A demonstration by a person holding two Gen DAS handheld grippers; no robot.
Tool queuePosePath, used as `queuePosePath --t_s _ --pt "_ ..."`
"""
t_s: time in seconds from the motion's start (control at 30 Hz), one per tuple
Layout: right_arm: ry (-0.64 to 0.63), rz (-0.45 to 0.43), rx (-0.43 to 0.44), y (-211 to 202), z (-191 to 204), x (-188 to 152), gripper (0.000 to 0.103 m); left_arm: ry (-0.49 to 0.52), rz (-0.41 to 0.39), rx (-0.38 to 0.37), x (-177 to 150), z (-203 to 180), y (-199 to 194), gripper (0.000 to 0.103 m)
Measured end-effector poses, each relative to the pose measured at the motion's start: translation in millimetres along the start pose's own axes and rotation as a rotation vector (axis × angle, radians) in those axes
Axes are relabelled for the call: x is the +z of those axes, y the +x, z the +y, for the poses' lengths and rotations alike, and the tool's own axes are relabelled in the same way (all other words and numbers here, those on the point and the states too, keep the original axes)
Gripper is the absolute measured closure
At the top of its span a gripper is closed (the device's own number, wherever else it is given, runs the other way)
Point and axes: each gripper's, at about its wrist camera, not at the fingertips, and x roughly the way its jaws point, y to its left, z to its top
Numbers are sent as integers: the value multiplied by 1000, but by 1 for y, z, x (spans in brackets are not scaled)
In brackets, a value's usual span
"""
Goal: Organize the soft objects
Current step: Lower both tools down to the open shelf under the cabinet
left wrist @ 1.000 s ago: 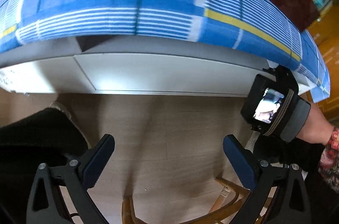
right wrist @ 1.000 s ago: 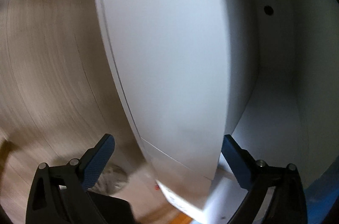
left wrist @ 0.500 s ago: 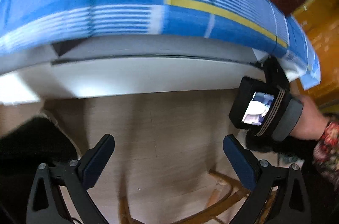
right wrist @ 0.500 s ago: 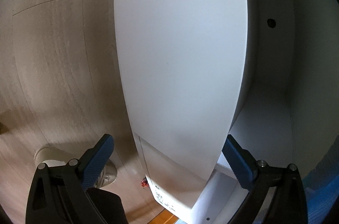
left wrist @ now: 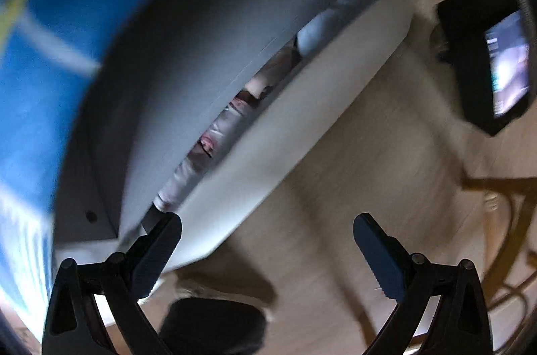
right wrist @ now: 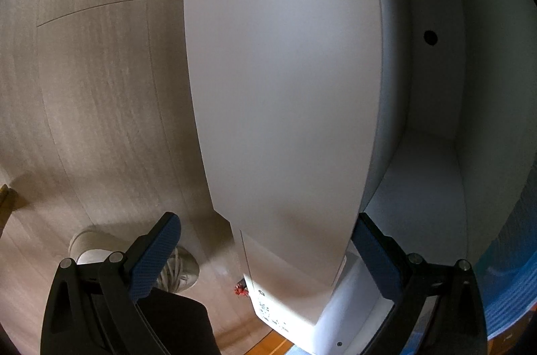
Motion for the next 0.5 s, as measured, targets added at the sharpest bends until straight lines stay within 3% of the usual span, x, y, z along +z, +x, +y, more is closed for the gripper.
queuePosePath --t_s 0.2,0.37,0.5 --pt "11 3 6 2 3 -1 0 94 -9 17 12 10 29 0" --pt "-4 3 -10 7 8 -5 0 85 40 -31 14 12 54 0" --pt "-6 7 -3 0 8 -1 0 138 44 4 10 6 61 0"
